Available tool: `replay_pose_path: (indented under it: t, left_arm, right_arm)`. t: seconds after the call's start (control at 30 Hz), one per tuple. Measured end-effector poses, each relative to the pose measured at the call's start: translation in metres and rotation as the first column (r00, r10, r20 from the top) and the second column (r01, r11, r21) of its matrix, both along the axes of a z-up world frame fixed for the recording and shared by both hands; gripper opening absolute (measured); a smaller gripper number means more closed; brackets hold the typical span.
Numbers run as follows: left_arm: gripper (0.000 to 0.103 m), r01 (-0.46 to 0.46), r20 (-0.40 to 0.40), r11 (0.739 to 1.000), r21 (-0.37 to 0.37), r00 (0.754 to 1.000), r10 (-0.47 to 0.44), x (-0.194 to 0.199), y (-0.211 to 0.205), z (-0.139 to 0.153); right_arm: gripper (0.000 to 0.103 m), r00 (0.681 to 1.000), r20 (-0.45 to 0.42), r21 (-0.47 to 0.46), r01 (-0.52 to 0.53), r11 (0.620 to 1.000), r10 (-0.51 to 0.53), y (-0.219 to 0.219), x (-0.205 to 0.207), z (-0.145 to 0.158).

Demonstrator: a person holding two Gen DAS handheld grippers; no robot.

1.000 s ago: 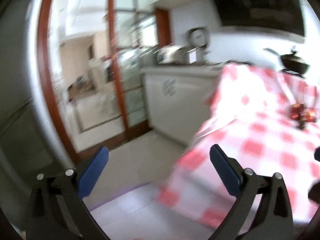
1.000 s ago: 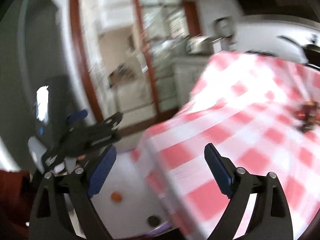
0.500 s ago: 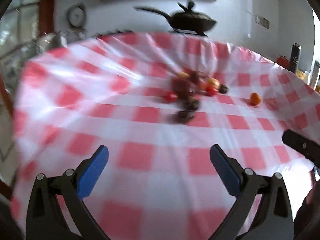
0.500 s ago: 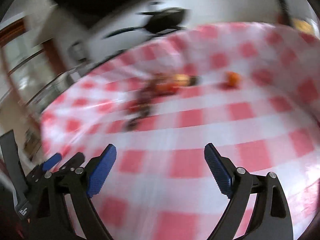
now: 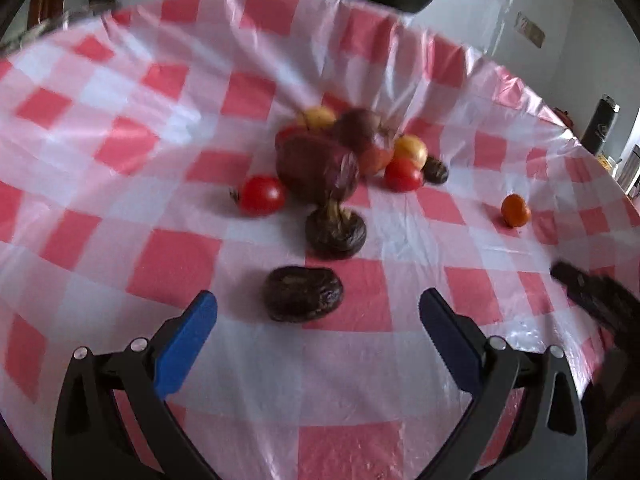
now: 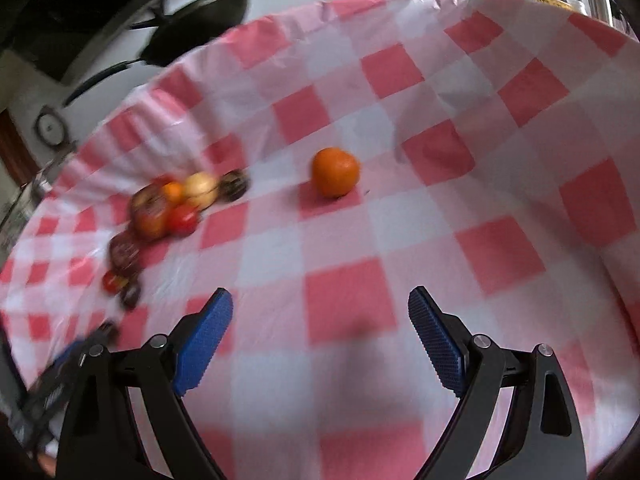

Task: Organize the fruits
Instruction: 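Grasp the large orange with the right tool while the left tool grasps the wrinkled dark fruit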

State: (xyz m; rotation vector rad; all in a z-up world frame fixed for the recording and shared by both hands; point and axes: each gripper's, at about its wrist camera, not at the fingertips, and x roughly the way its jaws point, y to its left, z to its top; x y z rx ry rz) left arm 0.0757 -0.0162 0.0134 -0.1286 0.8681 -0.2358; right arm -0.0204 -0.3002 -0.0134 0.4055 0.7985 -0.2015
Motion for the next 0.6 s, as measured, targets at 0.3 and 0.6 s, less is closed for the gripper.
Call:
replay_pose_path:
  t: [0.3,0.6]
  left_arm:
    - [0.101,-0.035,-0.039,0.999,-0.03,0.999,0.034,0.003,0.008,-0.008]
    - [0.101,-0.036,-0.04,0.999,-0.031,0.999,0.035,0.003,0.008,-0.007]
  right_arm:
    - [0.086,0.996,-0.082,-0.13,0.016,0.991,-0.027,-0.01,0.098,-0.015]
    - [0.044,0.989,-0.145,-0.232,0.002,0.973,-0.036,-0.001,0.132,-0.02]
